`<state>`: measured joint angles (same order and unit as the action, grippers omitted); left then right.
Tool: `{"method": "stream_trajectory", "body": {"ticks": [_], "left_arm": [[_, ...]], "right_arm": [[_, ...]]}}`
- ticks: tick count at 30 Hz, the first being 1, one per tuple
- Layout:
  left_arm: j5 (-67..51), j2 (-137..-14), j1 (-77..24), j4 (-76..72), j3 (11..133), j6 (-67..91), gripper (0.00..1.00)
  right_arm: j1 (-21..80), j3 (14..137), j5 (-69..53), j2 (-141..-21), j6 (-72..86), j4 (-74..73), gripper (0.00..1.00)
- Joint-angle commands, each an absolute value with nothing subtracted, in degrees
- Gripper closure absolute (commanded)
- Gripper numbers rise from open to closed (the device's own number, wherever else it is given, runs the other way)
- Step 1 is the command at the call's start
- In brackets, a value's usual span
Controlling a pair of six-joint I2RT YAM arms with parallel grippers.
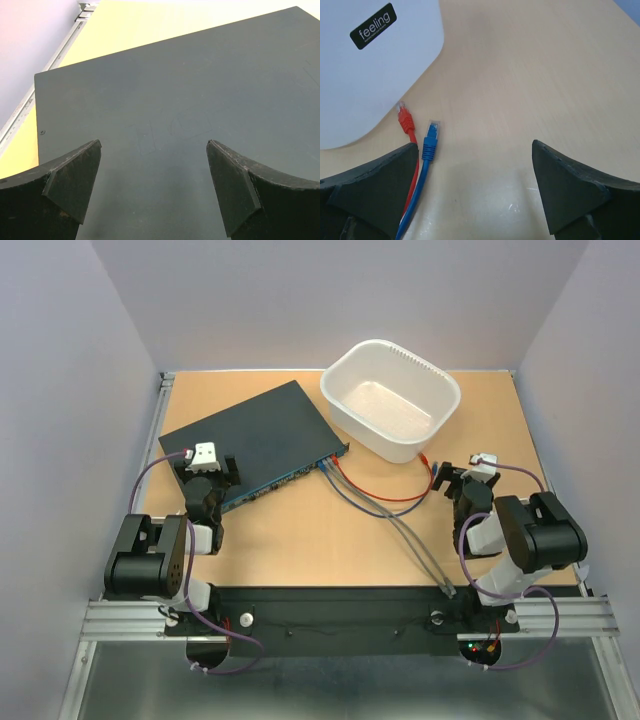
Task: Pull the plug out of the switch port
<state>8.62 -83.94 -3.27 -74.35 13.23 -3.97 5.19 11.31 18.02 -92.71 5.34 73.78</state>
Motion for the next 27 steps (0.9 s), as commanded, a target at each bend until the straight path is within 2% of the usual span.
{"method": "stream_trajectory", "body": {"ticks": [1,5,7,8,10,12,13,15,17,20,21,23,24,26,27], "left_arm": [[8.7,-83.58,-3.16,-88.33,14.06,-4.48,0.01],[8.7,-83.58,-3.16,-88.24,14.06,-4.57,0.01],[8.0,-83.41,-3.08,-88.24,14.06,-4.75,0.01],[6.87,-82.36,-2.99,-88.33,14.24,-5.44,0.02],[1.08,-78.42,-2.99,-70.84,20.62,-6.59,0.02],[-2.88,-74.38,-2.9,-54.74,33.57,-5.98,0.02],[-7.69,-74.01,-2.9,-43.71,37.4,-6.06,0.02],[-16.12,-73.56,-2.99,-31.89,46.18,-6.5,0.02],[-19.24,-73.56,-4.12,-25.26,50.52,-6.85,0.03],[-17.85,-76.36,-9.64,-13.65,57.47,-10.1,0.03],[-14.88,-77.25,-11.32,-10.49,59.22,-12.28,0.03],[-11.97,-79.27,-14.31,-9.23,59.85,-13.79,0.02],[-10.3,-81.45,-15.81,-9.05,60.2,-14.41,0.02],[-9.84,-83.84,-16.43,-8.79,61.08,-14.41,0.03],[-10.02,-86.37,-16.44,-8.35,62.65,-14.33,0.03]], "right_arm": [[5.01,10.29,19.69,-89.05,4.92,79.54,0.0],[5.01,4.42,26.42,-79.21,7.54,78.76,0.0],[5.01,2.38,29.6,-68.77,10.62,75.69,0.0],[5.01,1.68,30.23,-64.12,12.98,69.5,0.0],[5.01,4.99,29.53,-51.11,14.49,57.55,0.01],[5.01,9.91,29.53,-45.46,17.74,37.74,0.02],[5.01,15.5,28.92,-41.87,18.01,32.4,0.03],[5.01,22.28,25.69,-40.26,19.42,16.19,0.05],[5.01,32.36,19.81,-40.6,18.29,7.25,0.08],[4.92,44.18,2.16,-45.84,18.89,-6.3,0.19],[5.01,46.04,-8.07,-47.62,19.85,-9.2,0.26],[5.1,48.07,-18.67,-52.1,25.97,-9.06,0.32],[5.88,48.16,-26.81,-56.64,28.36,-6.01,0.42],[8.77,47.2,-28.57,-59.67,33.73,-1.78,0.45],[14.18,45.02,-23.78,-61.24,34.79,4.25,0.46]]}}
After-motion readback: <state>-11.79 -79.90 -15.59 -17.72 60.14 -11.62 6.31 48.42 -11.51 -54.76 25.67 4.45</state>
